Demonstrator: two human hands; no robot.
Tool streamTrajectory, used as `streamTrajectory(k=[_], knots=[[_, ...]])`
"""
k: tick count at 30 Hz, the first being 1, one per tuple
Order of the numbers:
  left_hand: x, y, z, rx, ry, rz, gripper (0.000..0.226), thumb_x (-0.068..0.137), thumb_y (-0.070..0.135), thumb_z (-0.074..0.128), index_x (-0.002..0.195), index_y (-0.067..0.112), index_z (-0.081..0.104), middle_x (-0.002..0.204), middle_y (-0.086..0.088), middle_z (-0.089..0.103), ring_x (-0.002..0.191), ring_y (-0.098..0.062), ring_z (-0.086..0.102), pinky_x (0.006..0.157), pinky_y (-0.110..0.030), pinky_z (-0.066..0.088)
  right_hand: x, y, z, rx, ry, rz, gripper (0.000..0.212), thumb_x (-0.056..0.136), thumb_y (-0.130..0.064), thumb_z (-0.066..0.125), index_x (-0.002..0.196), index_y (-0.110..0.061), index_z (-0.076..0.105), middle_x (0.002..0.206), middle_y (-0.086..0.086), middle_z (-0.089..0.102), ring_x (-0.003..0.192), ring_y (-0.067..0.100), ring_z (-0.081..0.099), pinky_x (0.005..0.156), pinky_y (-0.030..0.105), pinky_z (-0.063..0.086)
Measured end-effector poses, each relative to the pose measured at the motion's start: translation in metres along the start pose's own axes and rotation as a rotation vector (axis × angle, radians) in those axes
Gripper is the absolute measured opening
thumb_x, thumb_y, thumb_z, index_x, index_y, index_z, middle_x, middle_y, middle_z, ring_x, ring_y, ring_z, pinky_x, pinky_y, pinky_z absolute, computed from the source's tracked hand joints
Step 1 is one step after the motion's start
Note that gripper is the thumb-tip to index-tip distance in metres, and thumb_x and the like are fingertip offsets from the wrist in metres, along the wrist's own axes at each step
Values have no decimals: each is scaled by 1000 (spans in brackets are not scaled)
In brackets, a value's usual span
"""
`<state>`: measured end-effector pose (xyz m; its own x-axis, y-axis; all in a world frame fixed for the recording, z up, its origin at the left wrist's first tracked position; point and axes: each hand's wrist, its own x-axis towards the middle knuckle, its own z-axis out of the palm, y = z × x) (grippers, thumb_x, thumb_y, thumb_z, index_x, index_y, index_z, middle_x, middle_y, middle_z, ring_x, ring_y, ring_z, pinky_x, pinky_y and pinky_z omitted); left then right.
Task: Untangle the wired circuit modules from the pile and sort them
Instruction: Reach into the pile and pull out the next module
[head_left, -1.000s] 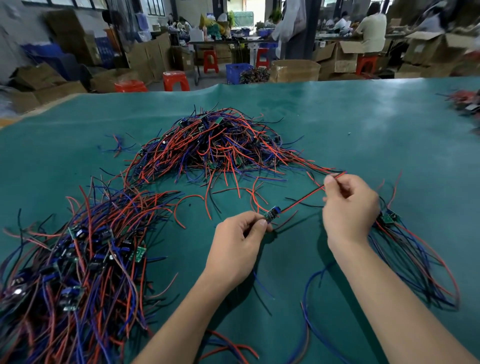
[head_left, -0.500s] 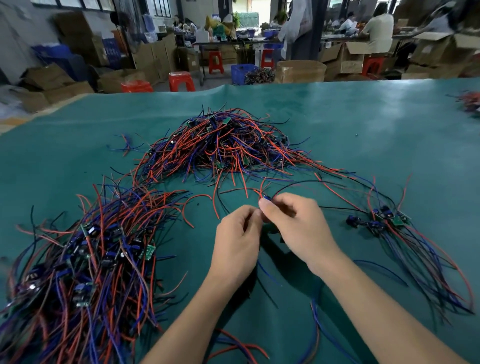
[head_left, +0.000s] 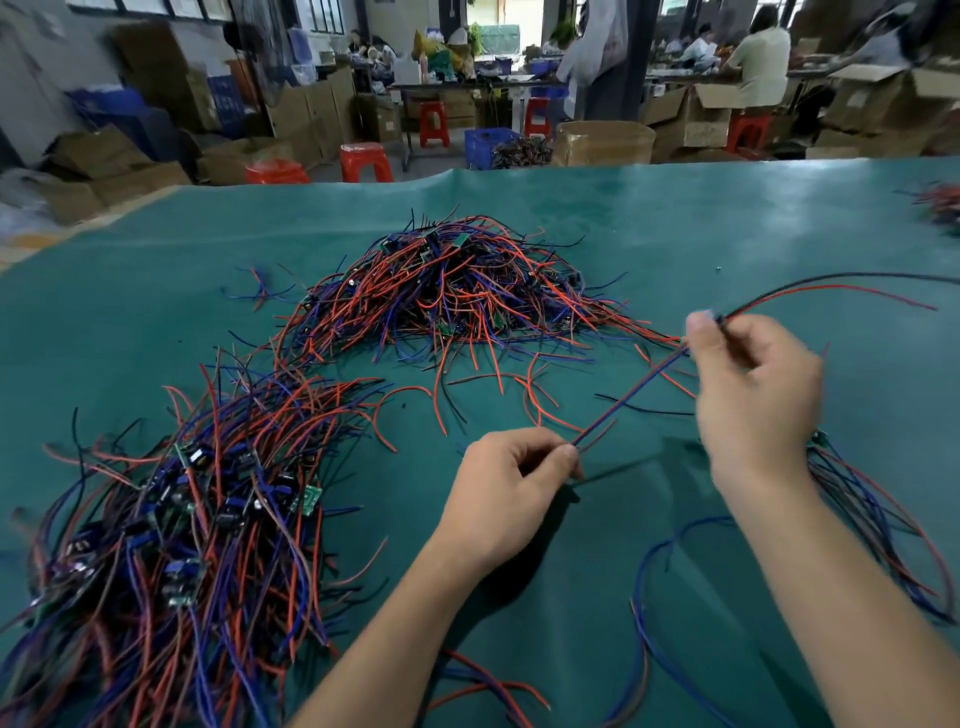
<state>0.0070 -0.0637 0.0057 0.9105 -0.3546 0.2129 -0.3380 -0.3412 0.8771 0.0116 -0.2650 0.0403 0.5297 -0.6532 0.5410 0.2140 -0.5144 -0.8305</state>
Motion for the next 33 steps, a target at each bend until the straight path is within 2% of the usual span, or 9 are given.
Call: streamTrajectory(k=[3, 5, 9, 13, 17, 21, 24, 29, 33], knots=[[0, -2, 0, 60, 66, -16, 21, 91, 18, 59, 73, 15, 68, 53, 10, 56, 51, -2, 45, 53, -17, 36, 20, -13, -18, 22, 236, 46, 31, 91, -52, 61, 84, -23, 66, 78, 3, 66, 72, 15, 55, 72, 44, 50], [0, 0, 0, 51, 103, -8, 20, 91, 18, 58, 73, 16, 66, 53, 14, 53, 52, -2, 46, 53, -16, 35, 20, -36, -22, 119, 170, 52, 31, 87, -55, 66, 73, -27, 68, 71, -3, 65, 69, 14, 54, 66, 42, 48], [3, -3, 2, 18, 113, -15, 22, 92, 24, 58, 74, 16, 65, 52, 11, 50, 50, -3, 43, 55, -22, 39, -18, -94, 16, 242, -347, 38, 27, 79, -54, 69, 68, -30, 75, 60, -4, 69, 57, 11, 56, 55, 35, 43], [1, -1, -1, 37, 98, -45, 22, 80, 26, 52, 61, 17, 46, 61, 7, 46, 64, -17, 45, 64, -31, 46, -57, -136, 81, 110, -922, 8, 39, 90, -53, 68, 79, -16, 78, 79, 10, 76, 74, 25, 69, 71, 50, 55], [1, -3, -1, 12, 104, -58, 17, 70, 28, 45, 58, 17, 51, 58, -3, 54, 65, -17, 41, 63, -33, 44, -60, -148, 130, -96, -1258, -158, 32, 93, -53, 66, 96, -24, 79, 84, -10, 73, 80, 10, 64, 72, 21, 46], [4, -4, 4, -25, 124, -34, 19, 88, 23, 57, 70, 26, 60, 52, 7, 52, 52, -10, 44, 56, -29, 38, -18, -106, 155, -546, -1105, -328, 30, 91, -34, 67, 118, -23, 73, 125, 9, 68, 118, 31, 61, 95, 29, 48], [5, -7, 4, -11, 142, -11, 12, 91, 22, 58, 85, 16, 67, 55, 7, 53, 56, -13, 48, 63, -35, 46, 4, -56, 148, -875, -1007, -227, 46, 95, -35, 60, 140, -24, 55, 144, 17, 46, 135, 41, 41, 110, 48, 42], [6, -7, 5, 48, 151, 4, 10, 89, 18, 60, 86, 19, 70, 50, 9, 48, 53, -9, 41, 59, -28, 38, 8, -17, 131, -908, -812, -225, 25, 95, -29, 62, 117, -19, 70, 121, 16, 68, 112, 41, 63, 91, 45, 56], [6, -7, 3, 35, 143, -7, 11, 90, 16, 59, 85, 17, 69, 51, 7, 50, 54, -12, 45, 60, -29, 41, 15, -20, 127, -833, -689, -137, 16, 91, -24, 70, 105, -17, 74, 115, 19, 68, 106, 42, 65, 86, 44, 56]])
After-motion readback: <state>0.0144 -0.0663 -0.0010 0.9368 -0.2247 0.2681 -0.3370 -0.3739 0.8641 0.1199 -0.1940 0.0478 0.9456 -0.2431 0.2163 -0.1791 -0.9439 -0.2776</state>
